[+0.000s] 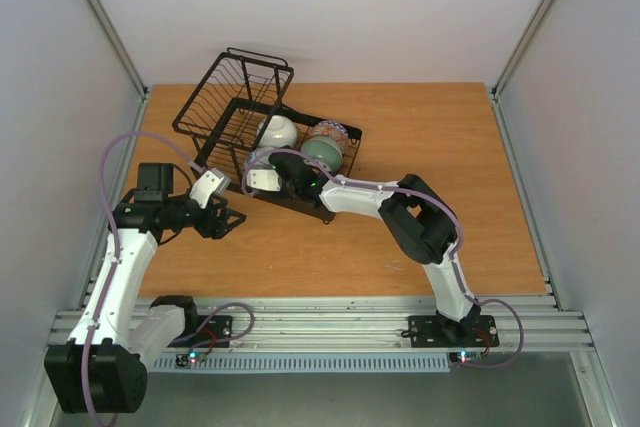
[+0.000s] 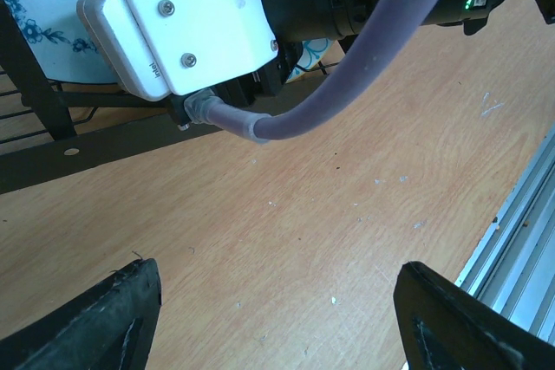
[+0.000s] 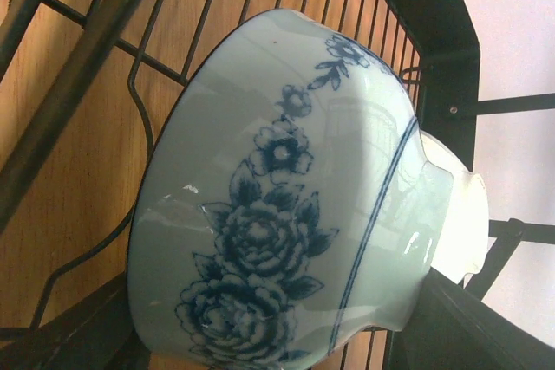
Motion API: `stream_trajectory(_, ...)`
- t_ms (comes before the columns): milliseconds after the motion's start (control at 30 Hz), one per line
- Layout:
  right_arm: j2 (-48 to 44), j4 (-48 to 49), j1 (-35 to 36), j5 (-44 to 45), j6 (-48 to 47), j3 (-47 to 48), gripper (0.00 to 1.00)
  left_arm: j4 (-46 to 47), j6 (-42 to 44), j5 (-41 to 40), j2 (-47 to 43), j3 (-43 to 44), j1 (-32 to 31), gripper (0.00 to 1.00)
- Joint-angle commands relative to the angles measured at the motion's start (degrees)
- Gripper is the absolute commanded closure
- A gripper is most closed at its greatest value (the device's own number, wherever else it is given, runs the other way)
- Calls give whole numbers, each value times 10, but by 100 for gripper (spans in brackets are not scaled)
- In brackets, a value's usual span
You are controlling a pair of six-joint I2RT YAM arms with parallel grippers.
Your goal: Load the bowls into the dish rack
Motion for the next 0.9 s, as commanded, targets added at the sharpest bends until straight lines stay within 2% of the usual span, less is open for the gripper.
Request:
stream_trajectory(0, 4, -8, -3, -4, -8, 23, 59, 22, -2, 1, -5, -6, 0, 25)
stream_trajectory(233, -9, 9, -3, 0, -8, 11, 39, 22, -1, 2, -6, -6, 0, 25)
stream_trajectory(467, -27, -26, -3, -5, 8, 23, 16, 22, 0, 1, -5, -6, 0, 25)
stream_trajectory(867, -56, -113, -2, -20, 13, 44, 8, 23, 0, 1, -7, -8, 0, 25)
